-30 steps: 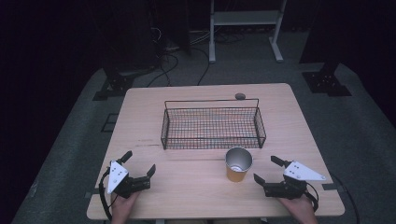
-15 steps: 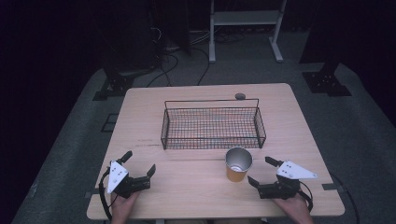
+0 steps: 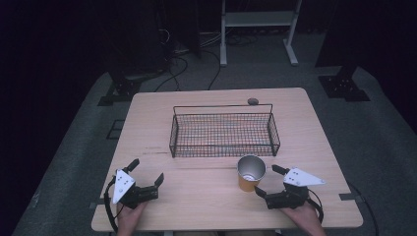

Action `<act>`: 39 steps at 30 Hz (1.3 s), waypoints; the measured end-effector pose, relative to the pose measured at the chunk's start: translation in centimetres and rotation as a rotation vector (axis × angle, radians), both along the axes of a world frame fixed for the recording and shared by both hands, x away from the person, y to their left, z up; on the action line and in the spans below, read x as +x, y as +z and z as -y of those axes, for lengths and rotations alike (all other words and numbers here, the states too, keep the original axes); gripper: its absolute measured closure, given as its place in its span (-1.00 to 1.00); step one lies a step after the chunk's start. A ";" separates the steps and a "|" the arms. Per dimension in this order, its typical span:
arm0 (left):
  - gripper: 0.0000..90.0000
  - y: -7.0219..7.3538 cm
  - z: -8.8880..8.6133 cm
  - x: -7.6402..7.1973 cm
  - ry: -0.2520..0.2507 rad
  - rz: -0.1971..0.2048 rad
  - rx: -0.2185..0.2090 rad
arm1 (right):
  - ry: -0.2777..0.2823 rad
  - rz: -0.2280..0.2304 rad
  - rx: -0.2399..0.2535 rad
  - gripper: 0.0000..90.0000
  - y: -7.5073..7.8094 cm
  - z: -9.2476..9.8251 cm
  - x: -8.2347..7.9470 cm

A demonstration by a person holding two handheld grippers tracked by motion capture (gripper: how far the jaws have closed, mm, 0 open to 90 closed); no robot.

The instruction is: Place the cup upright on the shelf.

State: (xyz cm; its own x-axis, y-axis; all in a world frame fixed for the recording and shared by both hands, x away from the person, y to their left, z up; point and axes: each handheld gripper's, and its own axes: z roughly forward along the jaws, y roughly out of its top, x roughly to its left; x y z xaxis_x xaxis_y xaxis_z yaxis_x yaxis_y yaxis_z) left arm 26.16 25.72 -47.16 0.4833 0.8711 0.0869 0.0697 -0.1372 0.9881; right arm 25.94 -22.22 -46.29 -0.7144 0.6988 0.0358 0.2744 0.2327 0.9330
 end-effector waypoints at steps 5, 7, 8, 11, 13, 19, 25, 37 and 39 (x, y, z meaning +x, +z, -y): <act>-1.00 0.0 0.0 0.0 0.000 0.000 -0.001 | 0.019 -0.010 0.002 -0.96 0.1 -0.9 0.2; -1.00 0.0 0.0 0.0 0.000 0.001 -0.001 | 0.027 -0.007 -0.002 -0.96 0.2 -1.2 0.3; -1.00 0.0 0.0 0.0 0.000 0.001 0.000 | 0.031 -0.005 0.000 -0.96 0.3 -1.4 0.4; -1.00 0.0 0.0 0.0 0.000 0.001 -0.002 | 0.041 -0.013 -0.003 -0.96 0.4 -2.0 0.8; -1.00 0.0 0.0 0.0 -0.002 -0.001 -0.003 | 0.047 -0.012 -0.012 -0.96 0.4 -2.3 0.9; -1.00 0.0 -0.1 0.0 -0.002 0.000 -0.004 | 0.045 -0.012 -0.011 -0.96 0.5 -3.0 1.5; -1.00 0.0 0.0 0.0 -0.001 0.001 -0.003 | 0.043 -0.014 -0.014 -0.96 0.7 -3.4 2.0; -1.00 0.0 -0.1 0.0 -0.002 0.000 -0.006 | 0.034 -0.020 -0.024 -0.94 0.9 -4.0 2.8; -1.00 0.0 -0.1 0.0 -0.001 0.001 -0.006 | 0.039 -0.022 -0.022 -0.86 1.0 -4.0 2.9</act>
State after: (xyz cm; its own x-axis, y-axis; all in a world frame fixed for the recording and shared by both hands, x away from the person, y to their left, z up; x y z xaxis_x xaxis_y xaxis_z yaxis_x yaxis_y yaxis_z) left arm 26.15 25.79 -47.16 0.4845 0.8710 0.0816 0.0690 -0.1310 0.9890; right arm 28.79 -18.17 -45.31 -0.7402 0.6714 0.0368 0.2850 0.2637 0.9215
